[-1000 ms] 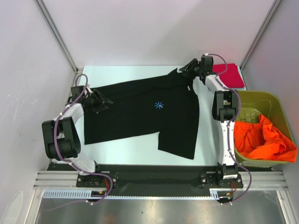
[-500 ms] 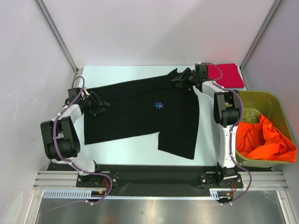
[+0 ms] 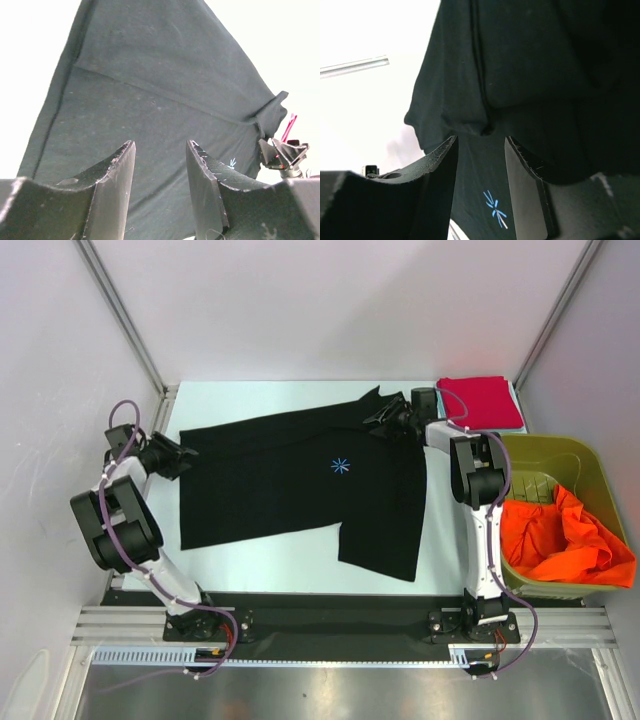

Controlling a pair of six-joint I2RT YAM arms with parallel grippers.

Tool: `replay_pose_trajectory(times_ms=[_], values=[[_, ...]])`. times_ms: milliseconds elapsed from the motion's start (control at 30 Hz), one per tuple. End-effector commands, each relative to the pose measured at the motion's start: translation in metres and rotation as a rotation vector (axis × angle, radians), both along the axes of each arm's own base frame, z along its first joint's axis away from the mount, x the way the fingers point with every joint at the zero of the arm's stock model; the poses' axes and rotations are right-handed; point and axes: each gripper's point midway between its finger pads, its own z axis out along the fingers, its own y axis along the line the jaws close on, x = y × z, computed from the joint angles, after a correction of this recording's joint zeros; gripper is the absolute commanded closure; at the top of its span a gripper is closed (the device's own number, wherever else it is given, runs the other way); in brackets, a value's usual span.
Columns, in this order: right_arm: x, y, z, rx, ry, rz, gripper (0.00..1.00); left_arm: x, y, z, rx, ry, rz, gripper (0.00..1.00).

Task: Fold and stack the t-shirts
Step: Fold the tshirt

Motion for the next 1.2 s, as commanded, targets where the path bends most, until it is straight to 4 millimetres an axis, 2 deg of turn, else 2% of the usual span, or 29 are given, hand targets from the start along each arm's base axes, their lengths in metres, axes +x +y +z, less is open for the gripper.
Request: replay_pose_trajectory(times_ms=[0,300,467,500,567,600,633,700,767,833,867,967,1000,1067,1100,1167], values=[[0.007,0.006,0.0,0.03,-0.026,-0.01,0.53,0.012,0.008,0.01,-0.001,-0.031,0.009,0.5],[0.017,0.012,-0.012,0.065,-0.013,-0.02,0.62,0.015,0.024,0.006,-0.011,-0.03,0.038,0.5],[0.024,0.016,-0.004,0.09,-0.028,-0.018,0.69,0.018,0.027,0.006,-0.012,-0.028,0.041,0.5],[0.024,0.017,-0.003,0.096,-0.025,-0.015,0.77,0.019,0.028,0.005,-0.01,-0.029,0.042,0.49],[0.022,0.019,0.01,0.113,-0.035,-0.004,0.87,0.022,0.03,0.005,-0.008,-0.038,0.042,0.49],[0.018,0.02,0.014,0.115,-0.032,0.003,0.92,0.024,0.03,0.005,-0.012,-0.043,0.039,0.49],[0.016,0.021,0.03,0.115,-0.052,0.008,0.96,0.026,0.03,0.005,-0.013,-0.05,0.036,0.48],[0.008,0.023,0.034,0.103,-0.048,0.017,0.98,0.032,0.032,0.001,-0.019,-0.057,0.034,0.48],[0.002,0.025,0.051,0.103,-0.059,0.031,0.99,0.038,0.034,0.002,-0.024,-0.071,0.037,0.48],[-0.006,0.031,0.056,0.097,-0.058,0.048,1.0,0.041,0.035,-0.003,-0.043,-0.065,0.045,0.48],[-0.011,0.033,0.068,0.098,-0.065,0.051,1.0,0.044,0.035,-0.003,-0.046,-0.073,0.045,0.48],[-0.028,0.035,0.06,0.064,-0.012,0.031,1.0,0.046,0.035,-0.004,-0.057,-0.074,0.047,0.48],[-0.031,0.034,0.068,0.06,-0.016,0.006,1.0,0.046,0.035,-0.004,-0.057,-0.073,0.046,0.48],[-0.046,0.036,0.058,0.044,0.025,-0.007,1.0,0.045,0.035,-0.004,-0.055,-0.071,0.043,0.48],[-0.047,0.035,0.067,0.034,0.01,-0.03,1.0,0.044,0.035,-0.003,-0.049,-0.072,0.039,0.48],[-0.062,0.037,0.056,0.008,0.04,-0.049,1.0,0.042,0.034,-0.004,-0.049,-0.064,0.037,0.48]])
